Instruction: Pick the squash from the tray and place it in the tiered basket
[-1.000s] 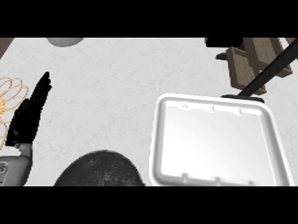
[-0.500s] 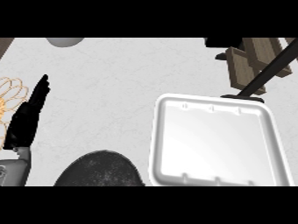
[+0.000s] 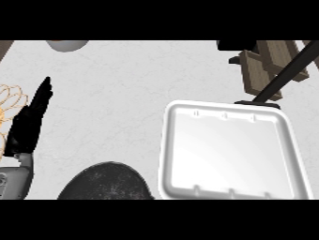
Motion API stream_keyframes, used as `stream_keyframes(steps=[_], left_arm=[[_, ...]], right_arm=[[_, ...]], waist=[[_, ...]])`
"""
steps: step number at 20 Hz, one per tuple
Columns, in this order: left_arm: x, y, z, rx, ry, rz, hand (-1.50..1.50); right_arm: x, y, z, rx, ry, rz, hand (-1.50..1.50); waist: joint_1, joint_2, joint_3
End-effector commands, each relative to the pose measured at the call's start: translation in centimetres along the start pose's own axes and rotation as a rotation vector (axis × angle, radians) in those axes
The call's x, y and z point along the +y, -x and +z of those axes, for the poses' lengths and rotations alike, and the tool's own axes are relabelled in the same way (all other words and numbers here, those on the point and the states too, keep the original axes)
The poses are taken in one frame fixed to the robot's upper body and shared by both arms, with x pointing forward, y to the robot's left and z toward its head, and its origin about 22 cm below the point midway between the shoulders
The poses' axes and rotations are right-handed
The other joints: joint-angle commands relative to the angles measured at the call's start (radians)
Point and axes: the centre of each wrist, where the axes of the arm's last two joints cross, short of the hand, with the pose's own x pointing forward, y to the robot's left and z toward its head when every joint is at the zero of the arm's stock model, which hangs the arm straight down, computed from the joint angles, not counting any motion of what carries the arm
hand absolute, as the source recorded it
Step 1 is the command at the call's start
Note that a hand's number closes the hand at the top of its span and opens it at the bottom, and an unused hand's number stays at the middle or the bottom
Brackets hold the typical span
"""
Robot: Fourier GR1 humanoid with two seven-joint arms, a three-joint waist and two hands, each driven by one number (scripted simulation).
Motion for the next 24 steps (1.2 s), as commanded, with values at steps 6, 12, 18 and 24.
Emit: stream_keyframes(steps=[6, 12, 18, 24], left_arm=[[0.0, -0.2, -0.6, 0.008, 0.002, 0.007, 0.00], [0.7, -0.2, 0.9, -0.003, 0.008, 0.004, 0.00], [0.3, 0.9, 1.5, -0.012, -0.012, -0.006, 0.00], [2.9, 0.1, 1.6, 0.011, -0.022, -0.004, 0.00]], right_arm=[[-3.3, 1.3, 0.6, -0.032, 0.185, -0.269, -1.50], [-8.5, 4.2, 2.1, 0.009, 0.277, -0.296, -1.50], [-13.6, 9.5, 3.5, 0.158, 0.223, -0.418, -1.50], [-17.0, 15.7, 7.5, 0.160, 0.218, -0.438, -1.50]], waist=[[-0.002, 0.002, 0.000], [-0.007, -0.005, 0.000], [-0.016, -0.006, 0.000], [-0.031, -0.014, 0.001]])
